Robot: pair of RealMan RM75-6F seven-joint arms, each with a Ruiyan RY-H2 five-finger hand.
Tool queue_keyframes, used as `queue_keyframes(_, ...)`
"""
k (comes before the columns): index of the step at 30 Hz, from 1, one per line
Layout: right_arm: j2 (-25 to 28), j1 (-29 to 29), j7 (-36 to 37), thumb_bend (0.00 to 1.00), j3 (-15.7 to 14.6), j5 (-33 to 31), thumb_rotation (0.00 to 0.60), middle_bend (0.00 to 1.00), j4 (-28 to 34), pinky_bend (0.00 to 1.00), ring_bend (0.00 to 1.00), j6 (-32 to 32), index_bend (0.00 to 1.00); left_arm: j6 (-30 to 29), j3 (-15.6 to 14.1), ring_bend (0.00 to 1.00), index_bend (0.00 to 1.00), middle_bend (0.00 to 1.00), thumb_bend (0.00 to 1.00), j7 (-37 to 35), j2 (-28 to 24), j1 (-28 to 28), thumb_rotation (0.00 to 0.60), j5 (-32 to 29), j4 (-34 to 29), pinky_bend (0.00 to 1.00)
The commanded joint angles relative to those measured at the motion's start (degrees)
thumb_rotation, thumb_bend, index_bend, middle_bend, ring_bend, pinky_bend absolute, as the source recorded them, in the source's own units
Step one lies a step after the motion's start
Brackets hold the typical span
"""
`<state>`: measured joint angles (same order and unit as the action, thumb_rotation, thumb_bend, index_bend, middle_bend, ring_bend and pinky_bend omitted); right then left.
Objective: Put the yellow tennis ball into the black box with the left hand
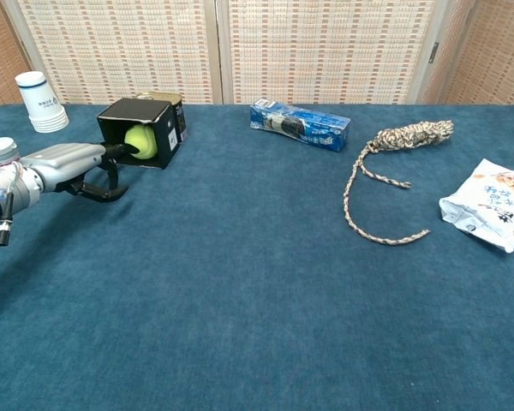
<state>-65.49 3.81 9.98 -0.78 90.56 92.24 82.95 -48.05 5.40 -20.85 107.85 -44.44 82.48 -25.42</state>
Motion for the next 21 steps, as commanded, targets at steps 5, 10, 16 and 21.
queue_keyframes(5,0.0,0.0,0.1,0.0,0.0,-0.1,0.544,0.0,0.0,0.0,0.0,0.1,0.0,0.0,0.2,0.0,0.0,0.0,0.4,0.7,-0.7,0.1,0.192,-0.4,-0.8,0.0)
queue_keyframes(10,0.1,0.1,0.6,0.0,0.1,-0.2,0.544,0.0,0.0,0.0,0.0,-0.3,0.0,-2.5,0.1,0.0,0.0,0.0,0.4,2.5,-2.5,1.7,0.188,-0.5,-3.4,0.0)
queue_keyframes(16,0.5,0.5,2.4,0.0,-0.1,-0.2,0.545,0.0,-0.7,0.0,0.0,-1.1,0.0,-13.2,0.9,0.0,0.0,0.0,0.4,14.3,-10.9,9.8,0.19,-3.0,-17.3,0.0)
queue_keyframes(21,1.1,0.1,5.0,0.0,-0.7,1.7,0.544,0.0,-1.3,0.0,0.0,0.5,0.0,-26.4,-0.9,0.0,0.04,0.0,0.4,26.0,-23.4,22.1,0.191,-5.7,-39.7,0.05)
